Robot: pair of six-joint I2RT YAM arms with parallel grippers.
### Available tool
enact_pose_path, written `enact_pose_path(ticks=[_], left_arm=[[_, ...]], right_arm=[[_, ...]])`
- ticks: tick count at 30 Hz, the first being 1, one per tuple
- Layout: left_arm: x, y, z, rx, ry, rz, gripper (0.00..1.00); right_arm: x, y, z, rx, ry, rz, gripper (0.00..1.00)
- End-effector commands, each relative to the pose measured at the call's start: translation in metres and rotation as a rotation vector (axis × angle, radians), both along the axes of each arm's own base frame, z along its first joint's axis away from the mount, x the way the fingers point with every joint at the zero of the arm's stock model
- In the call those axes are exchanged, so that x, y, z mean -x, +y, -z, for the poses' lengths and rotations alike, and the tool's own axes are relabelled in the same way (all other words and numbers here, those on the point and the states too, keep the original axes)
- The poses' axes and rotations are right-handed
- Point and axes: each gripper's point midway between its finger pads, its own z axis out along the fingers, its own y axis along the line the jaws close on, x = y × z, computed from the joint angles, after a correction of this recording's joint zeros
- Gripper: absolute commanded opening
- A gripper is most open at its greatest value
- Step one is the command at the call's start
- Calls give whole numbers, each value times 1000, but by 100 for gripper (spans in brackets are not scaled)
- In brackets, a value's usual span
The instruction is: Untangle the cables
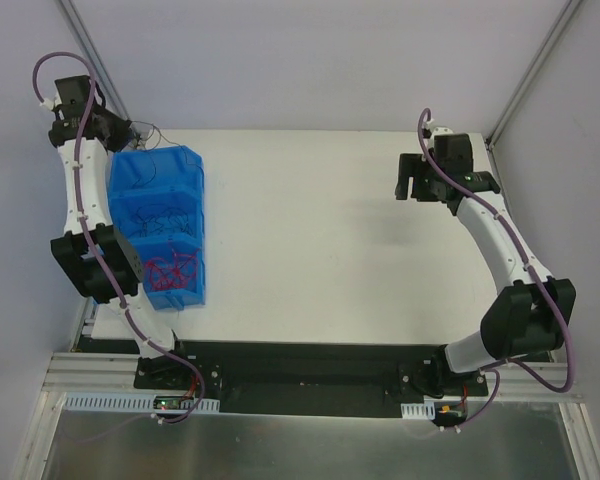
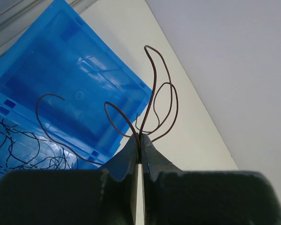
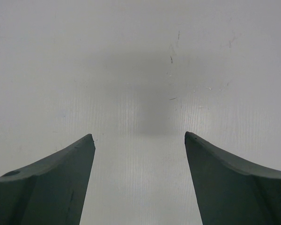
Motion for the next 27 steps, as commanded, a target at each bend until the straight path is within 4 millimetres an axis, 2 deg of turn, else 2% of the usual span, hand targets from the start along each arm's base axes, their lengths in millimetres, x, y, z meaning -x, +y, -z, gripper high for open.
enact_pose_path(ticks=[1,6,10,17,23,27], left_arm=[[8,13,-12,-33,-18,2,0],[21,28,-6,-58,9,5,0],[25,31,-4,-96,31,20,0],[44,58,-27,-246,42,-55,0],[56,69,-48,-310,23,-101,0],[56,64,-42,-273,22,-87,0]], right_arm=[[-6,1,-17,-21,-39,-6,80],[-5,3,-20,-32,-43,-7,80],[-3,2,-20,-28,-42,-10,80],[0,4,-22,-34,-44,-17,81],[4,3,-20,-31,-42,-21,81],[5,3,-18,-30,-39,-22,81]])
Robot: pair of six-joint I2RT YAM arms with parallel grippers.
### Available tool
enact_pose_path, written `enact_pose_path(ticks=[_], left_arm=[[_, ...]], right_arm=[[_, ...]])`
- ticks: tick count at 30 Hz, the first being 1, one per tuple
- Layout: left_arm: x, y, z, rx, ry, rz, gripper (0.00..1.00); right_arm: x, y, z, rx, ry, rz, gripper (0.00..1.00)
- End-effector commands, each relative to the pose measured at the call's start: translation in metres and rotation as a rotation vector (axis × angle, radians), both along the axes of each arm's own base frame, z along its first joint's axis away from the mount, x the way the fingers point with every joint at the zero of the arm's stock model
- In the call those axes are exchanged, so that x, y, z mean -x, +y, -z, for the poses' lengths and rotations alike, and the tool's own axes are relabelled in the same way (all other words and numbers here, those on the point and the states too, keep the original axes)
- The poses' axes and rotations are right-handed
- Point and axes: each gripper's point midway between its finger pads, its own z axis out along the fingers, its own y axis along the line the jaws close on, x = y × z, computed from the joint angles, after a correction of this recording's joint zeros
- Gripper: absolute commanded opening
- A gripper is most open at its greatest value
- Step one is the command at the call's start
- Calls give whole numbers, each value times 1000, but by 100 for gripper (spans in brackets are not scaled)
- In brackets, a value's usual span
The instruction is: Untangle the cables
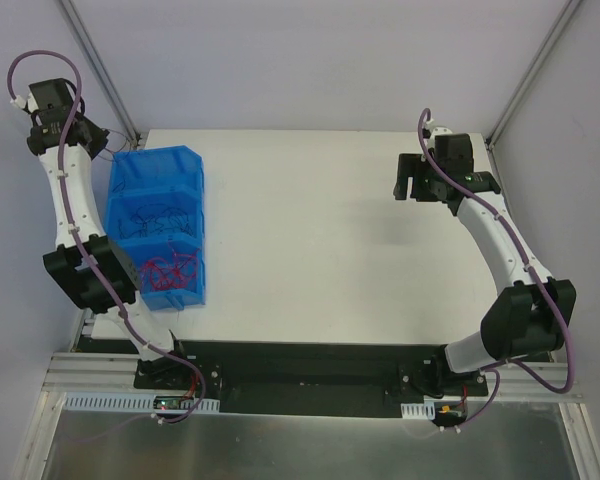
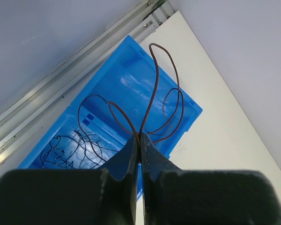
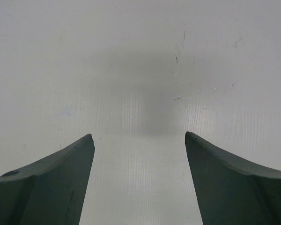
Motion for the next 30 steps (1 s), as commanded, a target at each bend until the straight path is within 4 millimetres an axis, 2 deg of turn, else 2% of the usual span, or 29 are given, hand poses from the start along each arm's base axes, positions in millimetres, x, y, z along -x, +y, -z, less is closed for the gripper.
enact_pose_path(ticks=[1,6,11,17,23,26,30], left_arm=[[15,4,-32,-35,-64,-31,0],[6,-4,-20,31,-64,-2,0],[-28,-27,-1,152,-76,92,0],[-70,-64,9,210,-87,215,0],[-86,-82,40,294,-46,299,0],[-76,-72,51,276,-7,231,0],[-59,-45,52,231,9,154,0]], right_arm=[[5,-2,-17,-11,-41,-2,81],[9,-3,-15,-7,-40,-3,81],[15,-5,-13,3,-39,-7,81],[22,-8,-11,8,-40,-4,81],[29,-10,-10,18,-44,-3,81],[32,-11,-11,19,-49,-5,81],[36,-12,-10,34,-51,-6,81]])
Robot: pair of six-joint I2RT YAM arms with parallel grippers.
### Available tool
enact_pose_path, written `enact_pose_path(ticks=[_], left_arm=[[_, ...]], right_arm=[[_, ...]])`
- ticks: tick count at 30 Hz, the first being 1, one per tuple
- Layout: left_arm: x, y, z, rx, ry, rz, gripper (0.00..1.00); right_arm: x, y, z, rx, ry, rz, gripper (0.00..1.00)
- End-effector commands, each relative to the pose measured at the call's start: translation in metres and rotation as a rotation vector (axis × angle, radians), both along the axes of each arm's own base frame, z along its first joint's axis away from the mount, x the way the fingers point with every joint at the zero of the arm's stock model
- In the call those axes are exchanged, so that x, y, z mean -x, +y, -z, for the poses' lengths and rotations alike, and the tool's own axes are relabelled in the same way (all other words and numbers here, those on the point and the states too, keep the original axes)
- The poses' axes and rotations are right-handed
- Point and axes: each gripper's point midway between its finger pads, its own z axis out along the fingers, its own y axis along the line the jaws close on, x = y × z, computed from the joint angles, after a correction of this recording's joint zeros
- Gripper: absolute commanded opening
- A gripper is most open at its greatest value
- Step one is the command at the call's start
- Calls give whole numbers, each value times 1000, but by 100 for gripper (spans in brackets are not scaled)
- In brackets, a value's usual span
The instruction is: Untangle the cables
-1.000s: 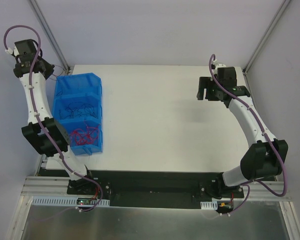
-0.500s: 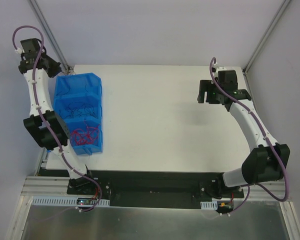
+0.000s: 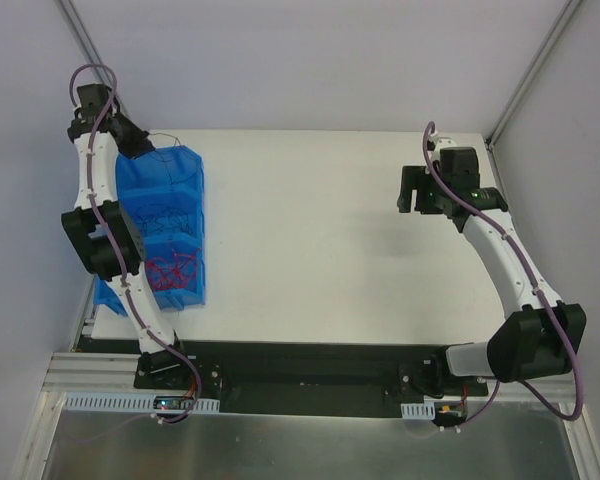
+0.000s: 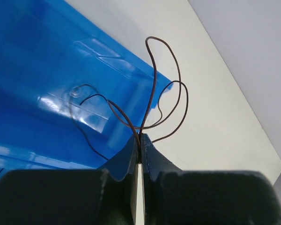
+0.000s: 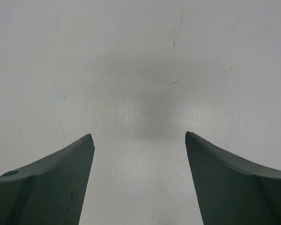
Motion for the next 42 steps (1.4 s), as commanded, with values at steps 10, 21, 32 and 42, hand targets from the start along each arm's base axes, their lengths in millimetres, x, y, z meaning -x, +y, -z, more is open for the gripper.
enact_pose_path(ticks=[10,21,32,42], left_arm=[[36,47,12,7,69,-193,0],[52,45,27,51,179,-251,30],[75,-33,-25,27,89,-15,68],[144,-234,-61,-210,-142,613,71]], right_arm=[[14,5,-14,70,-64,-47,82],[24,10,-19,70,-90,-64,83],[40,23,-11,29,-65,-78,84],[53,25,-21,-54,-76,-23,86]])
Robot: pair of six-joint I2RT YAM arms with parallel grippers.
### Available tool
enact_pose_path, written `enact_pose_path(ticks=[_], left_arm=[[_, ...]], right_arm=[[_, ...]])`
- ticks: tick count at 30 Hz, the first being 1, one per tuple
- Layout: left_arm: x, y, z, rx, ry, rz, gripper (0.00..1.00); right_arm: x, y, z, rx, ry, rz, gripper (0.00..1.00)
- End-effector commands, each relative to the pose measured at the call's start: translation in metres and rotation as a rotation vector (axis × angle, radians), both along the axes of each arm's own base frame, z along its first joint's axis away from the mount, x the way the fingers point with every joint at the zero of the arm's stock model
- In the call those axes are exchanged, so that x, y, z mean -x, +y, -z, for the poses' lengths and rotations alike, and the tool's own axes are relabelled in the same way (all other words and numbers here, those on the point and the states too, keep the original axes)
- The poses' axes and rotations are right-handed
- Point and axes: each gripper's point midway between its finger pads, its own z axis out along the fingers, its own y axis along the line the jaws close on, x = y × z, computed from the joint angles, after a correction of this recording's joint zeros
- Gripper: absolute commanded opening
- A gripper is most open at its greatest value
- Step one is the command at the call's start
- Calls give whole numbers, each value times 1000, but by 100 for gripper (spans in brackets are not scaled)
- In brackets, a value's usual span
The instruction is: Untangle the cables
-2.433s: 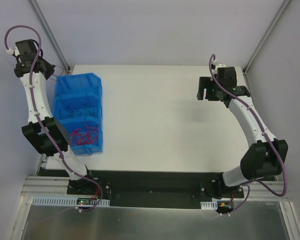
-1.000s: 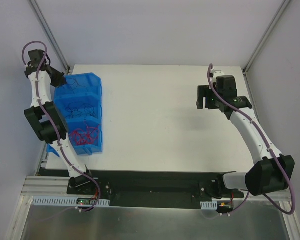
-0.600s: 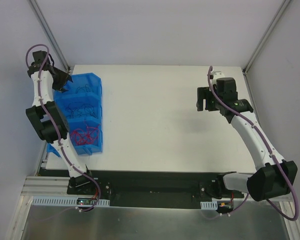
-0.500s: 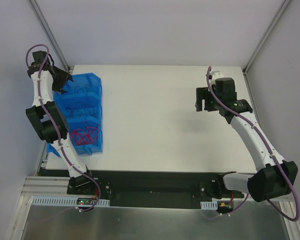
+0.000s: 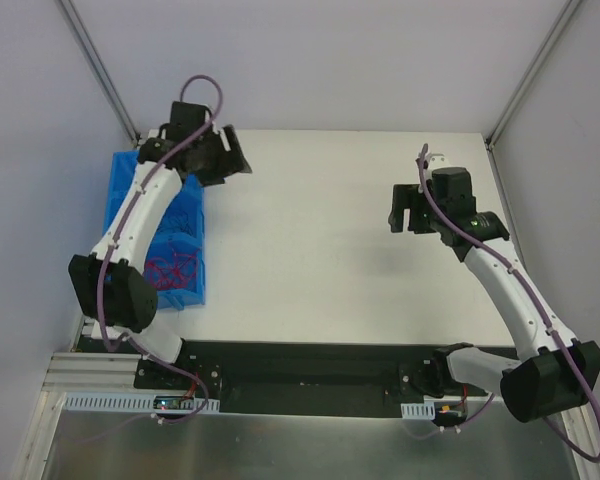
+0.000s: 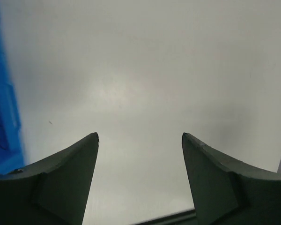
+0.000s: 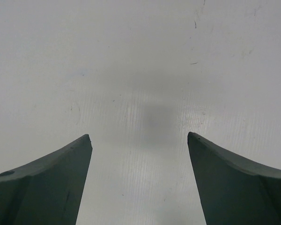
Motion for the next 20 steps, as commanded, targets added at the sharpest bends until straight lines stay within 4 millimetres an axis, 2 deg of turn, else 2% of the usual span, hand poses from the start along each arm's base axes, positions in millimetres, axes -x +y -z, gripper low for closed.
enact_pose_path(ticks=[1,3,6,10,11,12,16,18,20], left_arm=[[46,-59,-31,-39,-191,248,73],[70,-74,-30,6,-192,302,78],[95,-85,-39,40,-245,360,86],[116,-76,-38,10,-328,355,95],[121,-75,-37,12,-341,361,98],[126,-73,-38,14,-362,364,99],[146,-68,-31,33,-410,360,99],[155,-62,-30,25,-438,348,99],[164,-56,-31,17,-465,342,99]], right_arm=[[3,1,-23,-62,-52,41,86],[5,-1,-31,-64,-40,67,87],[12,3,-38,-103,-41,58,88],[19,5,-38,-178,-60,107,93],[20,6,-39,-200,-59,125,99],[23,5,-37,-219,-46,145,96],[30,11,-32,-262,-45,134,96],[31,-1,-37,-245,-119,198,96],[38,-9,-38,-194,-100,208,96]])
